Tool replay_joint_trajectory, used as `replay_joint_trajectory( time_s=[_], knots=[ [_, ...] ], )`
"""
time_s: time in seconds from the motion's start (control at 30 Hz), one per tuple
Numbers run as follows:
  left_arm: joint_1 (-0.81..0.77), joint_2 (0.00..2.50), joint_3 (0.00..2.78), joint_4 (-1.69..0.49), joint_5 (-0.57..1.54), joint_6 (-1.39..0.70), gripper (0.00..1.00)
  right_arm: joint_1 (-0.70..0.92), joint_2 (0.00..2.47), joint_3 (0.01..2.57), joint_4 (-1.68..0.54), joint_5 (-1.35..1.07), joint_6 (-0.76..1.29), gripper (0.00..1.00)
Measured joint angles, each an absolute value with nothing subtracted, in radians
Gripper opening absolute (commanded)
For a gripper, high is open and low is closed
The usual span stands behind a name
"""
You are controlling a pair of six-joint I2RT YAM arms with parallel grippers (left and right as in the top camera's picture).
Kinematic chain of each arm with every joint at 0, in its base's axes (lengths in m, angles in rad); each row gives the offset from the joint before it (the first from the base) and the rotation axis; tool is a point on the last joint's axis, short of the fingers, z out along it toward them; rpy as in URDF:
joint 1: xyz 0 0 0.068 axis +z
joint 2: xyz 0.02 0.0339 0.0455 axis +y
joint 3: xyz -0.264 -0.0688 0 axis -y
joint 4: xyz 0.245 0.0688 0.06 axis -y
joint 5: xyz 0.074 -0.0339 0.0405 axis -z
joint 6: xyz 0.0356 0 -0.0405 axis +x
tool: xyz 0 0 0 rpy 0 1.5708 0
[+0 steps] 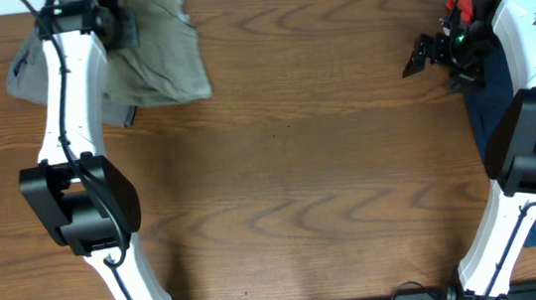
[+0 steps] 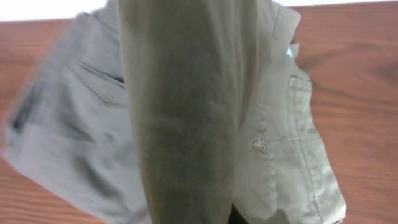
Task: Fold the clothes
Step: 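Place the khaki shorts onto the grey shorts stack and release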
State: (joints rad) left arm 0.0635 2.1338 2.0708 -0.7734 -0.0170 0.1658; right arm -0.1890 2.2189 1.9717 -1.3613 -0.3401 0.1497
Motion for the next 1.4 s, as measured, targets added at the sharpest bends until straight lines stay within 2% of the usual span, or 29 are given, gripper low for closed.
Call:
replay_joint_trajectory(
  time_s=[0.33,0.7,1.13,1.4],
  knots=[
    [0.088,2.134,2.071,-0.635,-0.06,0.228,0.06,-0.189,2.219,1.972,-1.361,-0.34,0.149,0.99],
    [0.136,2.134,2.071,-0.595,-0.073,0.237,0.06,-0.189,2.219,1.972,-1.361,-0.34,0.15,0.99],
    [0.102,2.125,2.071,-0.627,-0.083,0.236,0.06,-0.189,2.219,1.972,-1.361,-0.34,0.15,0.99],
    [0.064,2.033,2.071,-0.634,-0.082,0.236,0.06,-0.189,2.219,1.972,-1.361,-0.34,0.15,0.99]
  ],
)
